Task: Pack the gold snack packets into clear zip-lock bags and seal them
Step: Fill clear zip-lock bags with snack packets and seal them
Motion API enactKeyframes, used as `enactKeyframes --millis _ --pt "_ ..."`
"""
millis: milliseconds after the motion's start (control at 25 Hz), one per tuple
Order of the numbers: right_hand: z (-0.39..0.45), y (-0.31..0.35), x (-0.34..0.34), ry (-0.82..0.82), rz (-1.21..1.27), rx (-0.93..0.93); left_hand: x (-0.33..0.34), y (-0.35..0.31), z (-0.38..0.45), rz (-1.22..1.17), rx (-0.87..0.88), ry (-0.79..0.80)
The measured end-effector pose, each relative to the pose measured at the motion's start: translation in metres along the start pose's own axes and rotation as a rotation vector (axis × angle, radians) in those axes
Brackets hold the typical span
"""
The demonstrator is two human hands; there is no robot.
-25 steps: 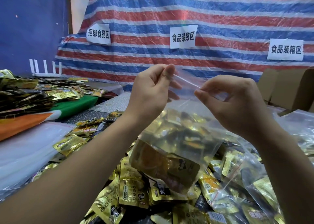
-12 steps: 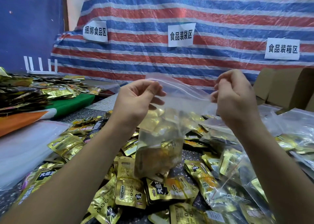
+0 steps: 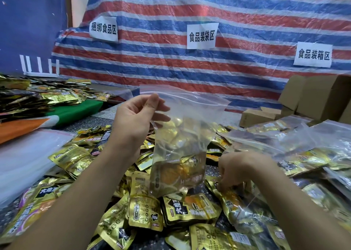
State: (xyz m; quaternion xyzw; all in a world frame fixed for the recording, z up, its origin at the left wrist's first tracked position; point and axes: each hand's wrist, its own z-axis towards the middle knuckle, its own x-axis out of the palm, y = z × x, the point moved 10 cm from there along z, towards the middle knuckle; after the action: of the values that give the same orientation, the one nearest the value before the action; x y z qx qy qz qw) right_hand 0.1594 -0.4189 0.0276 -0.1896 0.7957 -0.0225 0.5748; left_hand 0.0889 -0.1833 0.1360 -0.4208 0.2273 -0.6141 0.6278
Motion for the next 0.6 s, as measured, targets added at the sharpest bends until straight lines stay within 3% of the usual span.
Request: enactKeyframes --millis 320,440,600 --pt "0.010 0.007 0.004 -0.049 -0.018 -0.016 -0.015 -0.004 0.002 -0.123 0.015 -0.041" --pt "0.008 0.028 -0.007 -0.124 0.118 -0.187 -0.016 -0.006 0.002 -0.146 0.018 -0.037" --pt "-0.007 0.067 -0.001 0.032 0.220 -0.417 -0.016 -0.005 0.001 -0.157 0.002 -0.049"
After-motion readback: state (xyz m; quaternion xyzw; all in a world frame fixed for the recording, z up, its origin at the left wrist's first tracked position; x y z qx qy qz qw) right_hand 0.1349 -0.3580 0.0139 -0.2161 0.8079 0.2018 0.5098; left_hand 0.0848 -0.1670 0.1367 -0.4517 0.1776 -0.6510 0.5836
